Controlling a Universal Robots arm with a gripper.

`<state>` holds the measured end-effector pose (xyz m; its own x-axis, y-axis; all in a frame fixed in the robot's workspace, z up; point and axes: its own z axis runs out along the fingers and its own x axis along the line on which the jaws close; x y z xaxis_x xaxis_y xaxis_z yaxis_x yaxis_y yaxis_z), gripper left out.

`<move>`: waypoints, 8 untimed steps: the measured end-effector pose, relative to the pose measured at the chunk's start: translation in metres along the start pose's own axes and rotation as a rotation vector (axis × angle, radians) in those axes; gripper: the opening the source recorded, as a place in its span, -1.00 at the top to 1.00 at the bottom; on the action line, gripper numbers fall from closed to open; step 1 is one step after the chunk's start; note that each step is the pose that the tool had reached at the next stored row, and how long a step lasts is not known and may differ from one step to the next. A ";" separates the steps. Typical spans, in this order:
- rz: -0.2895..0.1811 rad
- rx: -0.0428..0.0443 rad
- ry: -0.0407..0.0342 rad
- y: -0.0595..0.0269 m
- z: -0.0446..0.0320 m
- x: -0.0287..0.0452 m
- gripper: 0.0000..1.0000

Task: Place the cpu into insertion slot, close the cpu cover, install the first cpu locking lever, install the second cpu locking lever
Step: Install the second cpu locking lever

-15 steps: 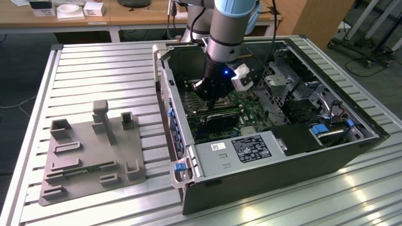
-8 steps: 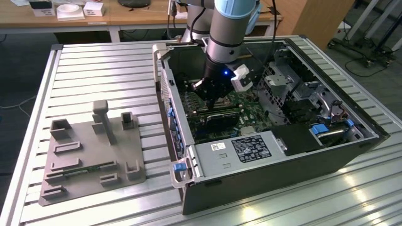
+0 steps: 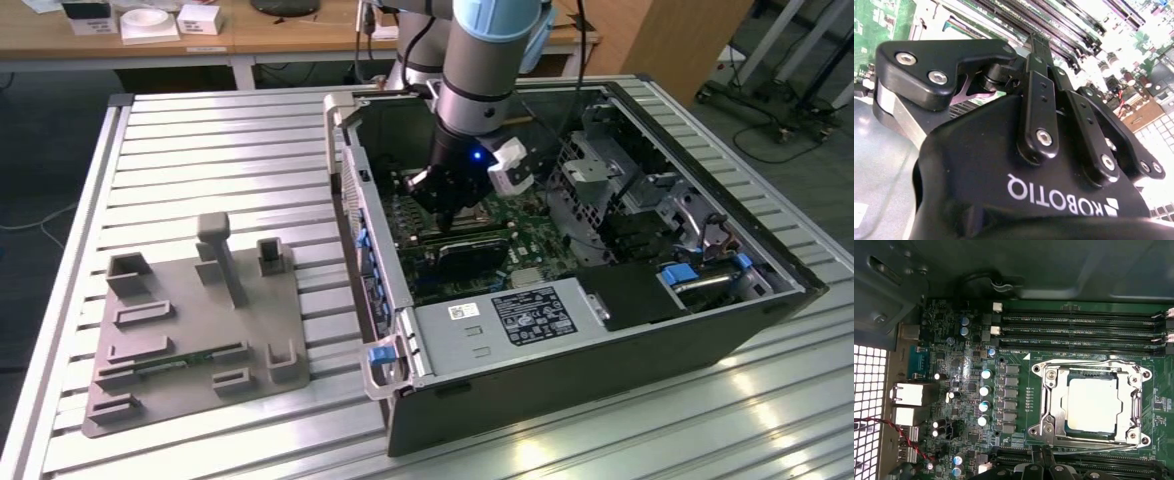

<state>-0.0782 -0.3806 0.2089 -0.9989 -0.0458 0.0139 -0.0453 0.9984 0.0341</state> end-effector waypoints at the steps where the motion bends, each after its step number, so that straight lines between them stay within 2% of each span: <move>1: 0.000 -0.0011 0.0000 0.0000 0.0003 0.0001 0.80; 8: 0.000 -0.0094 -0.0003 -0.0001 0.0032 0.0001 0.80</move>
<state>-0.0783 -0.3807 0.2058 -0.9989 -0.0458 0.0136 -0.0452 0.9980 0.0435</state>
